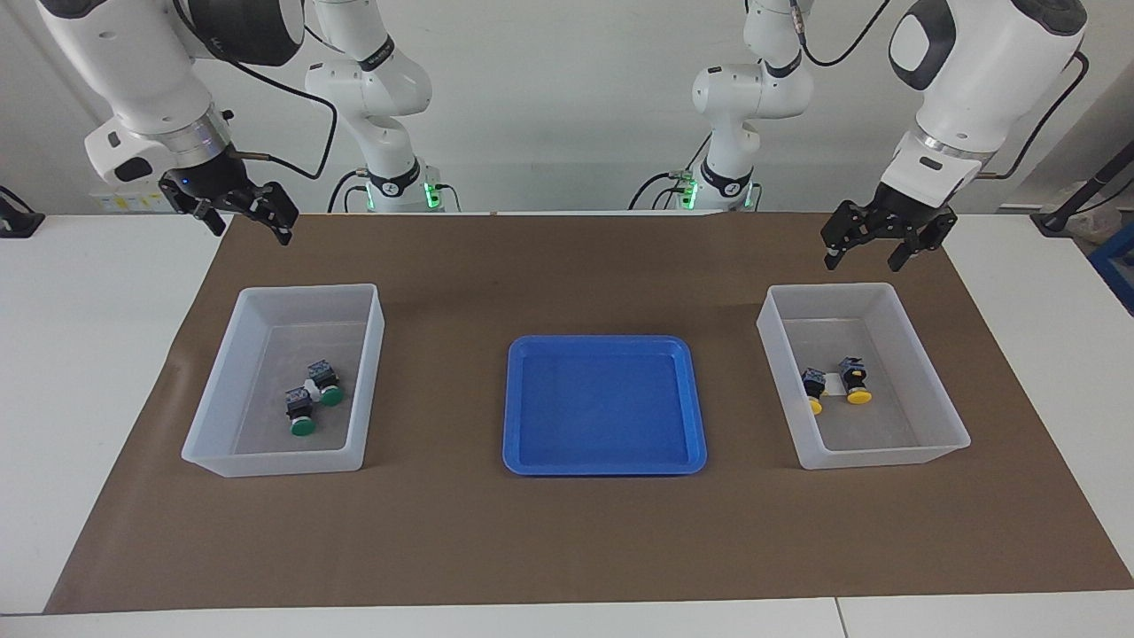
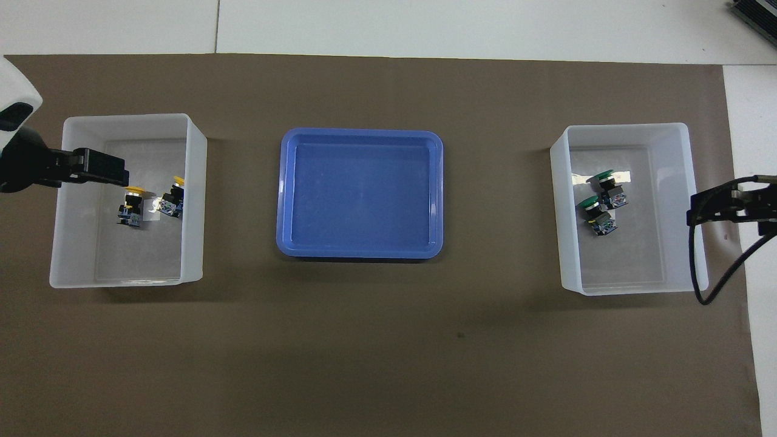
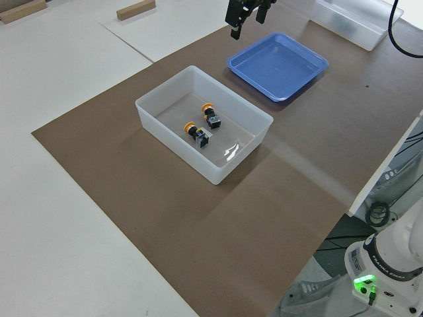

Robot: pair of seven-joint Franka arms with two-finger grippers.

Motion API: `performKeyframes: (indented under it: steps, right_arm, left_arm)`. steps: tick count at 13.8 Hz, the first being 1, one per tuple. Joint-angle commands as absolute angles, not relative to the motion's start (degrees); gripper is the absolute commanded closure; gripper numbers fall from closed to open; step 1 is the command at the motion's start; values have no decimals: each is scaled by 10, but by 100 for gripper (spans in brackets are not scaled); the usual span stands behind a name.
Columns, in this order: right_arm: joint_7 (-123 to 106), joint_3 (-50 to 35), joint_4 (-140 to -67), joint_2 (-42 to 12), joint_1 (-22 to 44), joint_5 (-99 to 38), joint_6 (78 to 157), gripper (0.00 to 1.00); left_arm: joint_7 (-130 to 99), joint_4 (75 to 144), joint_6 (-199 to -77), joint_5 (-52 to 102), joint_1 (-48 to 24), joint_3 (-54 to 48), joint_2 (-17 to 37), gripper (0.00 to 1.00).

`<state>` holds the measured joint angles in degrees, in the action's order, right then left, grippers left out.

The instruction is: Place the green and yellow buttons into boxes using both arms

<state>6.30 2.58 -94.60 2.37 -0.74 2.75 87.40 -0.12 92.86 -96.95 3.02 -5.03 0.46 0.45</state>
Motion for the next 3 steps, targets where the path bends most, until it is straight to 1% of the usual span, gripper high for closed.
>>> performKeyframes:
  steps: [1,3]
  right_arm:
    - [59,31,-957,35,-3,25,873,0]
    - [58,31,-957,35,-4,25,873,0]
  left_arm:
    - [9,954,-983,30,-48,4,-15,0]
    - [9,954,-983,30,-48,4,-15,0]
